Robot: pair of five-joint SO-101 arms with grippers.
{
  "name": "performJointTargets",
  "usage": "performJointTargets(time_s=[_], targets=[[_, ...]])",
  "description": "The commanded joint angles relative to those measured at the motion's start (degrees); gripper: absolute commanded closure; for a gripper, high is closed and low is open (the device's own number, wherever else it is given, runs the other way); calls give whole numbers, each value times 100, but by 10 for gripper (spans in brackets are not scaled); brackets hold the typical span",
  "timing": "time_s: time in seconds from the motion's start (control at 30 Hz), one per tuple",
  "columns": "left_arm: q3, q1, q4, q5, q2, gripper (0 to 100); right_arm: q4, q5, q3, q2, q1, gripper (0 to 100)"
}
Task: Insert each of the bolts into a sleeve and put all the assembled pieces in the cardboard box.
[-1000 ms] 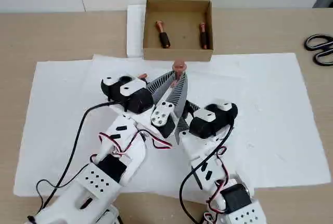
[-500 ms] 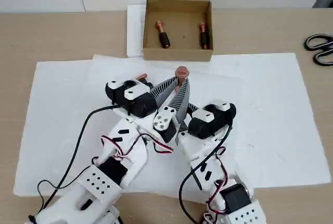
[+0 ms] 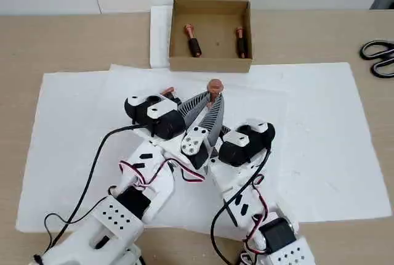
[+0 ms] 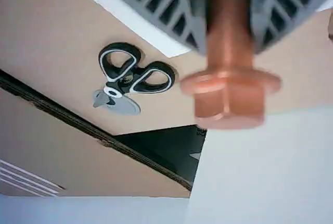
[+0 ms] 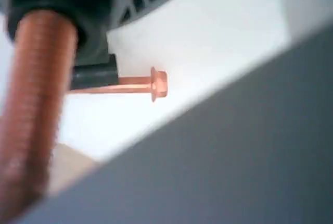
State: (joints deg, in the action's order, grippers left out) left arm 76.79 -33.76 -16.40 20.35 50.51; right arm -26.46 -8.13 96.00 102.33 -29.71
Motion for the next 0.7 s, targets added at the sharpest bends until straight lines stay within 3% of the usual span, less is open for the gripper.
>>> performJointTargets(time_s=[0.0,0.67], targets=[[13,-9,-132,-62,185,994,13,-35,53,48,-4,995],[215,141,-141,-299,193,994,4,-26,53,48,4,995]])
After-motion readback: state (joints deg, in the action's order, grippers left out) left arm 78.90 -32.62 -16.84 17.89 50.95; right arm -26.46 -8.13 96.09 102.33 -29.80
